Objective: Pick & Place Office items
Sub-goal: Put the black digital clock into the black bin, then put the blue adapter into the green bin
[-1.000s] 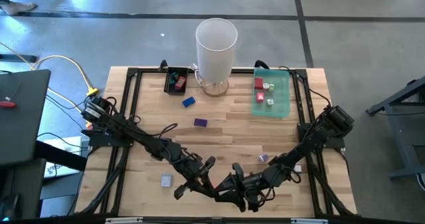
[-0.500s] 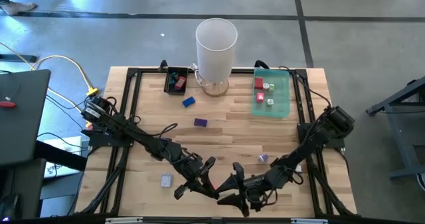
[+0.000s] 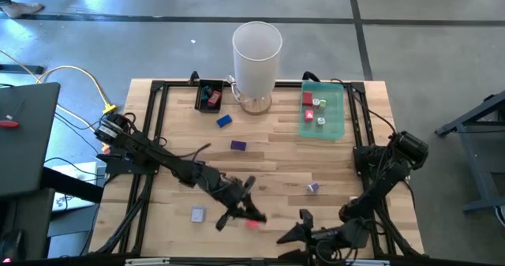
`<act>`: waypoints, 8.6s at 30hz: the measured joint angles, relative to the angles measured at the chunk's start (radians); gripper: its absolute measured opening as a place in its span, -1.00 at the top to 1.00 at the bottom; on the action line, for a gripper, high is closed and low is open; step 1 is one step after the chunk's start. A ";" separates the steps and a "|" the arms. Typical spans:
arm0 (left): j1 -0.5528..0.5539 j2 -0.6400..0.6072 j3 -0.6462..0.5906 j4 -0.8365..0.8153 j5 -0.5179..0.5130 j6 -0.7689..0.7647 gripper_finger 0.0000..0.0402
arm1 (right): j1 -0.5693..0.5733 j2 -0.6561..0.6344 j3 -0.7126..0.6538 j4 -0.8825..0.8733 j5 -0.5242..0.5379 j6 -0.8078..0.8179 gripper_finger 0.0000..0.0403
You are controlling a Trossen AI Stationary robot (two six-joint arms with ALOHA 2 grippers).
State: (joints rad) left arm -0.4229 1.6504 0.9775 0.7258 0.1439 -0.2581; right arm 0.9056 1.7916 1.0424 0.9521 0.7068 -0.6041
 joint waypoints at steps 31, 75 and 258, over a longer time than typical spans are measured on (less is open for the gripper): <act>0.492 -0.346 0.000 -1.353 -0.534 -0.428 0.75 | -0.044 0.000 0.000 -0.232 0.139 0.478 0.05; 1.150 -0.081 0.000 -1.100 -0.320 -0.206 0.75 | -0.310 0.000 0.000 -0.718 0.094 0.664 0.05; -0.352 0.000 0.720 -2.230 -0.360 -1.442 -0.46 | -0.300 0.000 0.000 -0.500 -0.115 0.862 0.05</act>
State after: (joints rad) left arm -0.7753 1.6508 1.6978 -1.5046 -0.2163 -1.7005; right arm 0.6052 1.7912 1.0428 0.4525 0.5916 0.2581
